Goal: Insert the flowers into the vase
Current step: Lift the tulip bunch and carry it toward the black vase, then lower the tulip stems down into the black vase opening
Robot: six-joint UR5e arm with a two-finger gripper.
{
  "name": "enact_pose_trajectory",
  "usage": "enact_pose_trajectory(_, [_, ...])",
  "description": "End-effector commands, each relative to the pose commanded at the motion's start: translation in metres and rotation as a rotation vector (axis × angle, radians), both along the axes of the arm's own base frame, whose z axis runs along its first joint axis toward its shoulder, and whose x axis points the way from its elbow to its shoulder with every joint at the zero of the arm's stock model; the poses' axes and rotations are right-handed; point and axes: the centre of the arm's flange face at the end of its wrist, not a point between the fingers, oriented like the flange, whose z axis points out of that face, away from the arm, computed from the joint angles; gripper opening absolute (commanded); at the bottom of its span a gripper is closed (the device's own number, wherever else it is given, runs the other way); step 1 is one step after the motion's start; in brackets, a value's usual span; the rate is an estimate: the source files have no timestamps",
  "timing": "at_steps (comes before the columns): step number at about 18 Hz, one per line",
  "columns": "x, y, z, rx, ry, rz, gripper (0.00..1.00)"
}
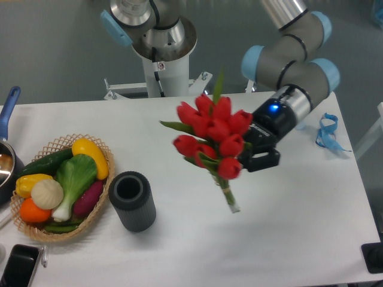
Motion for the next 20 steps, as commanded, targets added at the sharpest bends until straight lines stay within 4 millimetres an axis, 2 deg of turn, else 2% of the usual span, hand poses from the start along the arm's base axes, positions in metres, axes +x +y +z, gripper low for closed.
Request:
enact_pose_trajectory(3, [0.02, 0.011, 0.006, -0.005, -0.009, -0.033, 0.27])
enact_pose_trajectory(4, [0.034, 0.014, 0.009, -0.01, -0.02, -0.05, 0.27])
enact_pose_trajectory(10, [0.07, 0.014, 0.024, -0.037, -0.062, -0.083, 0.27])
enact_pose_trajectory(14, [0.094, 0.029, 0.022, -0.048, -0.063, -0.126, 0.27])
enact_pose_trajectory(16, [0.096, 0.032, 0.017, -0.054, -0.07, -0.132, 0.27])
enact_pose_trajectory(18, [0.111, 0.039, 0.007, -0.067, -0.089, -0.158, 0.27])
enact_pose_trajectory(20, [0.114, 0.04, 0.002, -0.072, -0.099, -0.162, 0.27])
